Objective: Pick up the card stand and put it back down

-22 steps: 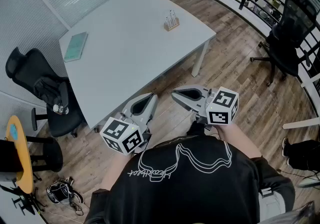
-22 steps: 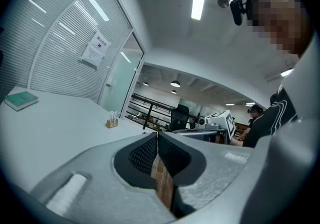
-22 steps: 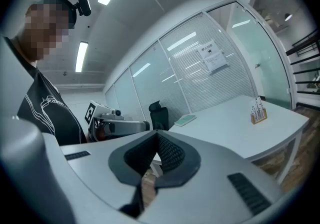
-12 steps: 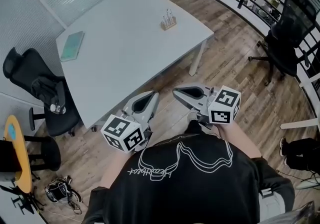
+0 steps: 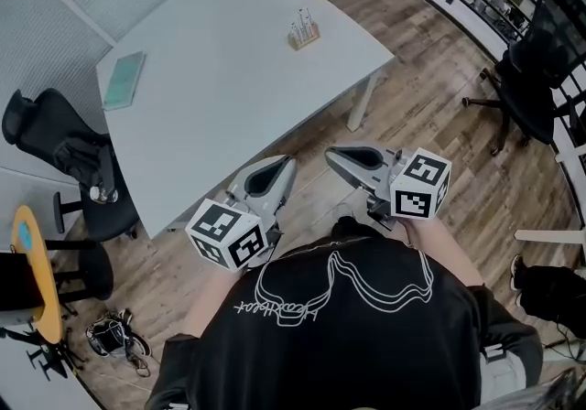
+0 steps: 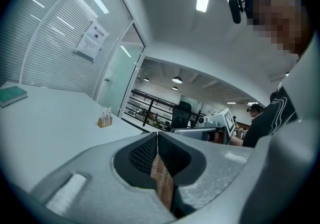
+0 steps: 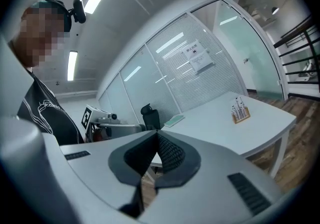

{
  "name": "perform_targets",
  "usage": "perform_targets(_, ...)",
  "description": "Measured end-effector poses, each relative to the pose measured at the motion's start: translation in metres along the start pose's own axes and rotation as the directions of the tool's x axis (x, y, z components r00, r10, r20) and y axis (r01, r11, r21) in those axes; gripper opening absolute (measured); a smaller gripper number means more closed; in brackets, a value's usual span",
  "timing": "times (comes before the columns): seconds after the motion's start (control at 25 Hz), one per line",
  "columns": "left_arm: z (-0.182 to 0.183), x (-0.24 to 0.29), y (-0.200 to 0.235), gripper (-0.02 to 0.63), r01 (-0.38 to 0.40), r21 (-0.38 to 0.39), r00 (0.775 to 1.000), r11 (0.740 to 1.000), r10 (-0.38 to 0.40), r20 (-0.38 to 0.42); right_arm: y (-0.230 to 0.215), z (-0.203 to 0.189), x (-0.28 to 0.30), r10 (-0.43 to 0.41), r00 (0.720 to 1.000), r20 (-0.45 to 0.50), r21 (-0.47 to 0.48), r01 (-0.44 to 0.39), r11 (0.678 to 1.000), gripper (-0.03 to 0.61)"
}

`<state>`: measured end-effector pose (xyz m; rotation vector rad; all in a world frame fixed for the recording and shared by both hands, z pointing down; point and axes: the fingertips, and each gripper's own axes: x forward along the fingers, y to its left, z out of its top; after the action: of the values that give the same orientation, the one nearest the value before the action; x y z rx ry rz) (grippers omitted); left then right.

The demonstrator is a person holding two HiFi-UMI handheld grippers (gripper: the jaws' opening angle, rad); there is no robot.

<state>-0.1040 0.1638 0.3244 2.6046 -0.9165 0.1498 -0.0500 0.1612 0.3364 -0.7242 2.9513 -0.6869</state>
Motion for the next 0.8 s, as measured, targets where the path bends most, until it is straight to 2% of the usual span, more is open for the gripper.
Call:
perform_targets(0.44,0.037,0.125,0.020,0.017,-0.046,0.005,0.999,0.999,0.046,-0.010,-0.110,0.060,-0.029,0.022,0.999,-0.036,-0.045,-0.024,0.999,0.009)
perform_targets(0.8,0.049,0.171,0.022,0.018,-0.069,0.013,0.997,0.998,0.069,0.023,-0.158,0.077,-0.059,-0.027,0.999,-0.042,-0.073,0.024,0.997,0.009)
